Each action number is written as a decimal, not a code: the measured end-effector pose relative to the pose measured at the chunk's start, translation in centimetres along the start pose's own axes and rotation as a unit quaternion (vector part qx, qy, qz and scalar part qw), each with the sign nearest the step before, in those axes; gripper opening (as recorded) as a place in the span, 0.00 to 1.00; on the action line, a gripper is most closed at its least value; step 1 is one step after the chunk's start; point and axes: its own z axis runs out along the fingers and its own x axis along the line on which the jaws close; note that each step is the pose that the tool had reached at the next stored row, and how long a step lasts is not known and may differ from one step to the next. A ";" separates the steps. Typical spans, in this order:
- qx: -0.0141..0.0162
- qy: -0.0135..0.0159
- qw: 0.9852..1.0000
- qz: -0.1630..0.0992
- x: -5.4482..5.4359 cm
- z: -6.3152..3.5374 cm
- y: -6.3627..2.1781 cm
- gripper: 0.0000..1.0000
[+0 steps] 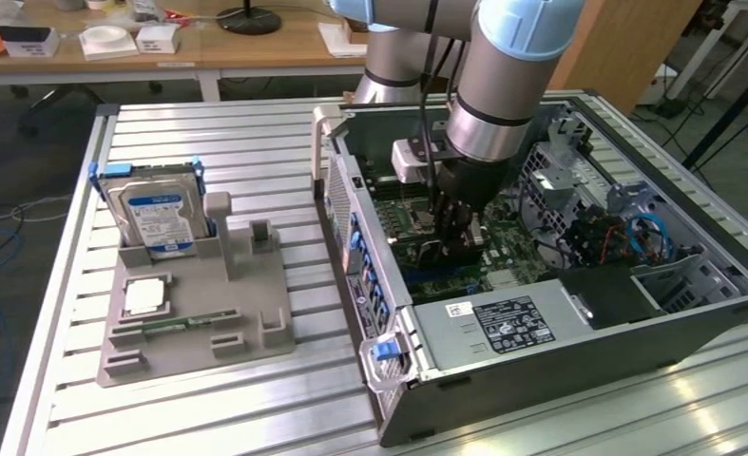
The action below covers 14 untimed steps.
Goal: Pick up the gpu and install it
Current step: 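Insert the gpu into the slot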
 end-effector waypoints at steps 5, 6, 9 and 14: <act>0.000 0.000 1.000 0.000 0.0 -0.01 0.00 0.26; 0.000 0.000 1.000 0.000 0.0 -0.01 0.00 0.26; 0.000 0.000 1.000 0.000 0.0 -0.01 0.00 0.26; 0.000 0.000 1.000 0.000 0.1 0.18 0.00 0.26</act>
